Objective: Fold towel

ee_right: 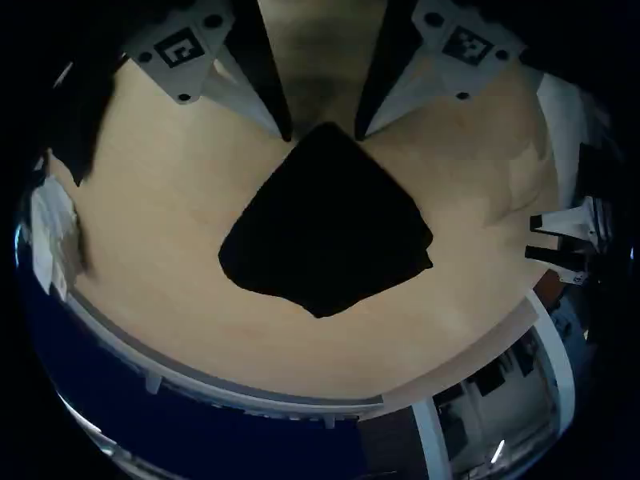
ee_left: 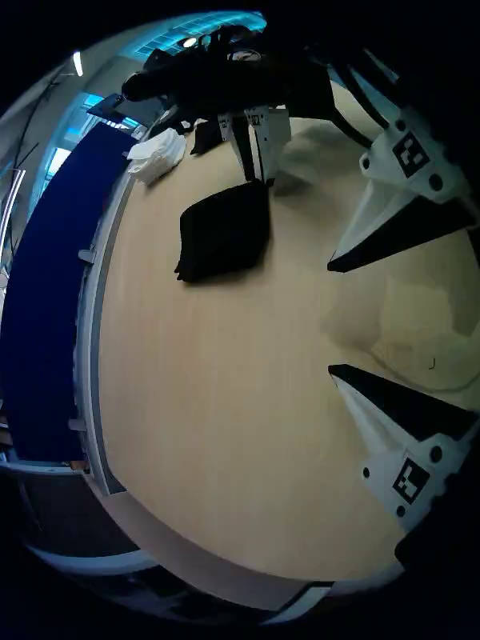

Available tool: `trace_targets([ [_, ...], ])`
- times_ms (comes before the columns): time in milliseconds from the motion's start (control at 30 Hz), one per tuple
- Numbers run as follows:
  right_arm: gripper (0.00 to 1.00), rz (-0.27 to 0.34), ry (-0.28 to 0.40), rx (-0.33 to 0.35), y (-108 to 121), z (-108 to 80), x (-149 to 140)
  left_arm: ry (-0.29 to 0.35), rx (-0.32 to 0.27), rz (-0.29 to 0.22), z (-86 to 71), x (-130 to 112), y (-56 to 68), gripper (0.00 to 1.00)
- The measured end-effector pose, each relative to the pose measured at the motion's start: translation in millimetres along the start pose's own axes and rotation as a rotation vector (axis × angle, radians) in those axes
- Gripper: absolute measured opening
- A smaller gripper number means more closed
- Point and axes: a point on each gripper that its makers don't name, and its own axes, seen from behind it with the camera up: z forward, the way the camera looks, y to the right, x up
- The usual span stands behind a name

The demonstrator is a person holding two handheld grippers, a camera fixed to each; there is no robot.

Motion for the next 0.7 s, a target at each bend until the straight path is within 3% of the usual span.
trace_targets([
  [167, 0.32, 0.022, -0.003, -0.010, 2.6, 1.8, -0.6, -0.001, 0.002, -0.002, 0.1, -0.8, -2.5, 0.85],
  [433, 0.07, 0.057, 0.011, -0.012, 3.1, 2.5, 1.7, -0.001, 0.002, -0.001, -0.8, 0.4, -5.4, 0.85],
  [700, 0.03, 0.083, 0.042, -0.005, 3.7, -0.8, 10.7, -0.002, 0.000, -0.001, 0.0, -0.1, -6.0, 0.85],
])
